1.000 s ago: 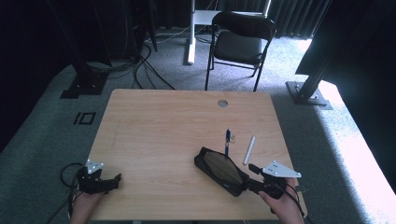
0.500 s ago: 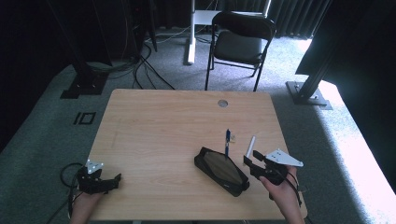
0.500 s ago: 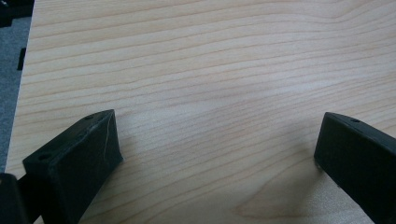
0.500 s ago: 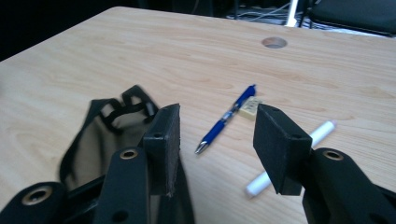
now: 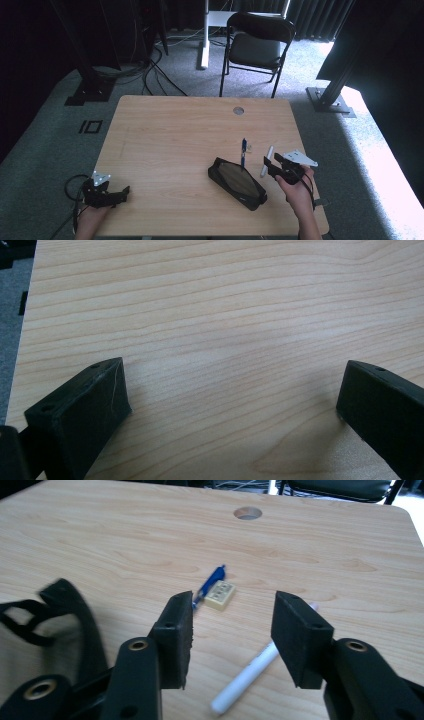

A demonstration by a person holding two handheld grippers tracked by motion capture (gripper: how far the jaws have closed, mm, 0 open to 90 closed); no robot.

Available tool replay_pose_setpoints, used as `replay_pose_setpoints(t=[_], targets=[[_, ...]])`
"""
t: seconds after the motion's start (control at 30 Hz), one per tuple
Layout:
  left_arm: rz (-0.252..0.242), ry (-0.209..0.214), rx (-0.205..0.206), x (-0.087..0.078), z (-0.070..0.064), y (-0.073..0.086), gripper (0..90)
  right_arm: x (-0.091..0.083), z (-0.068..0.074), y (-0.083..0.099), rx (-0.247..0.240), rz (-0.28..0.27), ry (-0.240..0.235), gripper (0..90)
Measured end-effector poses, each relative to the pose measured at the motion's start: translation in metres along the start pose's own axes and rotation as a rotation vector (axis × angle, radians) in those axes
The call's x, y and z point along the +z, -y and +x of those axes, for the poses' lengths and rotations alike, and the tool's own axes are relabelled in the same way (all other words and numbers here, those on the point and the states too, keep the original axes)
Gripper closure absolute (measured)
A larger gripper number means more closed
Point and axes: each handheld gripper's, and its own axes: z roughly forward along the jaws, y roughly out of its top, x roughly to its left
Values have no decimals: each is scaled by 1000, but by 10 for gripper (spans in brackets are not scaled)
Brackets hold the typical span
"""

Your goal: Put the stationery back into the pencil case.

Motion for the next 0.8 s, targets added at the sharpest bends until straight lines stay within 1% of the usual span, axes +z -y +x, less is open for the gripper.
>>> replay_pose_setpoints(t=[0.1, 0.3, 0.43, 0.63, 0.67, 0.77, 0.8], targets=[[0, 0, 0, 0, 0, 0, 5, 11, -5, 2, 19, 15, 43, 511], [0, 0, 0, 0, 0, 0, 5, 29, -12, 7, 62, 60, 70, 508], [0, 0, 0, 0, 0, 0, 5, 40, -17, 9, 101, 71, 75, 501], [0, 0, 0, 0, 0, 0, 5, 53, -19, 14, 99, 109, 118, 502], [0, 0, 0, 0, 0, 0, 5, 55, -20, 15, 106, 115, 121, 502], [0, 0, 0, 0, 0, 0, 5, 58, -19, 17, 103, 126, 126, 501], [0, 0, 0, 0, 0, 0, 5, 60, -19, 18, 119, 130, 115, 502]])
